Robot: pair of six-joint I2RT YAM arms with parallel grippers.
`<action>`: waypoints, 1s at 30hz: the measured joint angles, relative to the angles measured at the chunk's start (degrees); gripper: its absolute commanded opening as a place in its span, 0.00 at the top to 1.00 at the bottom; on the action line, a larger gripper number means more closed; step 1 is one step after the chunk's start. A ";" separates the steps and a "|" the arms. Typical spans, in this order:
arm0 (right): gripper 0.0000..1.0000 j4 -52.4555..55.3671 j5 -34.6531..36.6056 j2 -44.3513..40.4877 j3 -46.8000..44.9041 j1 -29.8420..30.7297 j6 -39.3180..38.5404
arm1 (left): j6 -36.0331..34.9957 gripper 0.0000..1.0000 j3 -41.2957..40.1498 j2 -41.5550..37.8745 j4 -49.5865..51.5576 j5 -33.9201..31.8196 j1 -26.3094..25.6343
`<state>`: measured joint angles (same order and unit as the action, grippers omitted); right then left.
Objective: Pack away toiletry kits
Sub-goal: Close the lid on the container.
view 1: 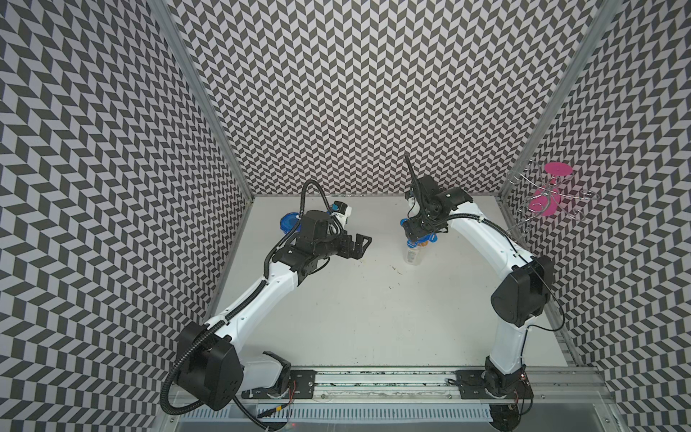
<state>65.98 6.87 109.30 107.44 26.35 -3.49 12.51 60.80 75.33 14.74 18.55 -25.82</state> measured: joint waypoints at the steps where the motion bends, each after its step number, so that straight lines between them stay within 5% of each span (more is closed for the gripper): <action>1: 0.54 -0.04 -0.13 0.00 -1.05 0.00 -0.15 | -0.02 0.00 0.00 0.28 -0.02 -0.02 0.00; 30: 0.42 -5.42 1.09 0.57 -4.09 -0.39 -1.46 | -0.90 0.00 1.92 4.11 0.35 0.44 0.00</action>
<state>60.55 7.97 109.86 103.35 25.96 -4.95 11.62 62.72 79.44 15.09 18.98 -25.82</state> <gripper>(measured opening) 0.840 0.995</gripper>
